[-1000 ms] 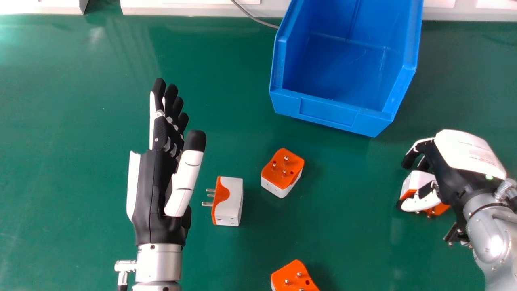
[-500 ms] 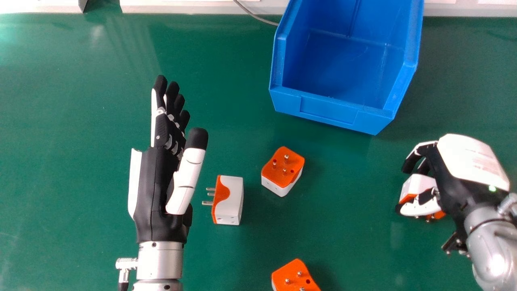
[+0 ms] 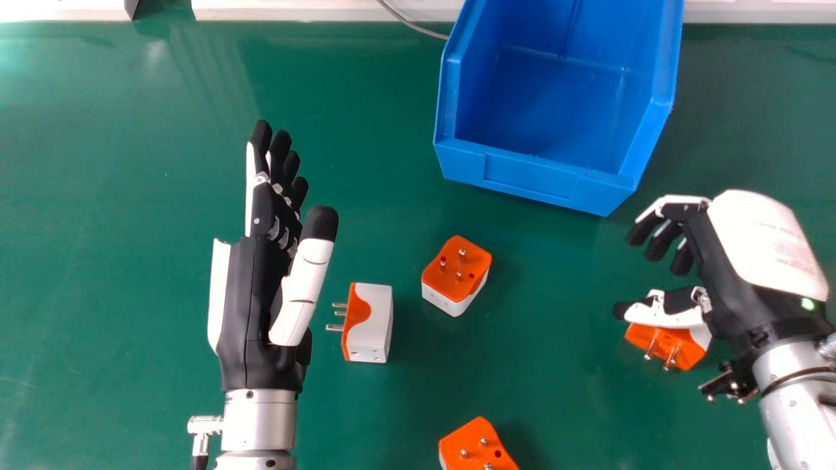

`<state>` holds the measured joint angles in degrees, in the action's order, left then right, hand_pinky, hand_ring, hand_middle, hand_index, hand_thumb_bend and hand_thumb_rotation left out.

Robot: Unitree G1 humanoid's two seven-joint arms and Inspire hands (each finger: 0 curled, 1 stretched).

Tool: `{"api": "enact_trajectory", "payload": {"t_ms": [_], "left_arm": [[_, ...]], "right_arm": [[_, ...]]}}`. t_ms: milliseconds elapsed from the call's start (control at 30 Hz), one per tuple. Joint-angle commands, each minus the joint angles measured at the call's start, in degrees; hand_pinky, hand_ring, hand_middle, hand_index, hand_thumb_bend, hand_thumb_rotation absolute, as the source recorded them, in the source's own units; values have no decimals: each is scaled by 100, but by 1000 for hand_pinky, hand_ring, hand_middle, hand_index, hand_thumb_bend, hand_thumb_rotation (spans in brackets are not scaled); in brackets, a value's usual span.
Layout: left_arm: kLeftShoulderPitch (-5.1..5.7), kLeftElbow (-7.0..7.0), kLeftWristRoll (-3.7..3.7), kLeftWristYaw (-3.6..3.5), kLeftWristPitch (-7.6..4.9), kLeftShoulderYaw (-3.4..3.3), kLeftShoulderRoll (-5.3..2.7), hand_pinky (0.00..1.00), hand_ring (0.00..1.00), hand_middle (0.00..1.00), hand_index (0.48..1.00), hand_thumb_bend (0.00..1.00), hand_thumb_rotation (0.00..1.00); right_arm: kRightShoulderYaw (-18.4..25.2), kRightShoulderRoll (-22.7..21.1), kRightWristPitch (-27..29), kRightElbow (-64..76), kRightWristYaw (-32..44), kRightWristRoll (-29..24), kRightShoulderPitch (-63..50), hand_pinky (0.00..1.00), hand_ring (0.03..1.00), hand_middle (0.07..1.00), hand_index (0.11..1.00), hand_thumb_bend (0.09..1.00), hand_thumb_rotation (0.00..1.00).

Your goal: Pick all objects and put in blue box

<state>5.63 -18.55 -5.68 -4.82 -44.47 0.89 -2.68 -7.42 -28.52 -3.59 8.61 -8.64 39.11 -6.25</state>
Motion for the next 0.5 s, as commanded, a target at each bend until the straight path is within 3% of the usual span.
{"api": "enact_trajectory", "payload": {"t_ms": [0,133,267,467], "left_arm": [[-9,80,1,-21,-105,25,-103,1000,1000,1000,1000,747,749],[-7,77,9,-25,-100,25,-110,1000,1000,1000,1000,743,748],[-14,63,65,14,-151,8,-116,1000,1000,1000,1000,741,747],[-11,38,45,10,-192,3,-115,1000,1000,1000,1000,739,748]], "right_arm": [[150,68,276,307,-247,9,-32,349,409,503,526,535,4],[196,147,704,365,-459,-16,18,347,413,501,521,528,3],[215,276,727,477,-392,10,63,351,418,502,511,523,3],[276,270,888,442,-446,57,41,353,422,504,504,519,2]]}}
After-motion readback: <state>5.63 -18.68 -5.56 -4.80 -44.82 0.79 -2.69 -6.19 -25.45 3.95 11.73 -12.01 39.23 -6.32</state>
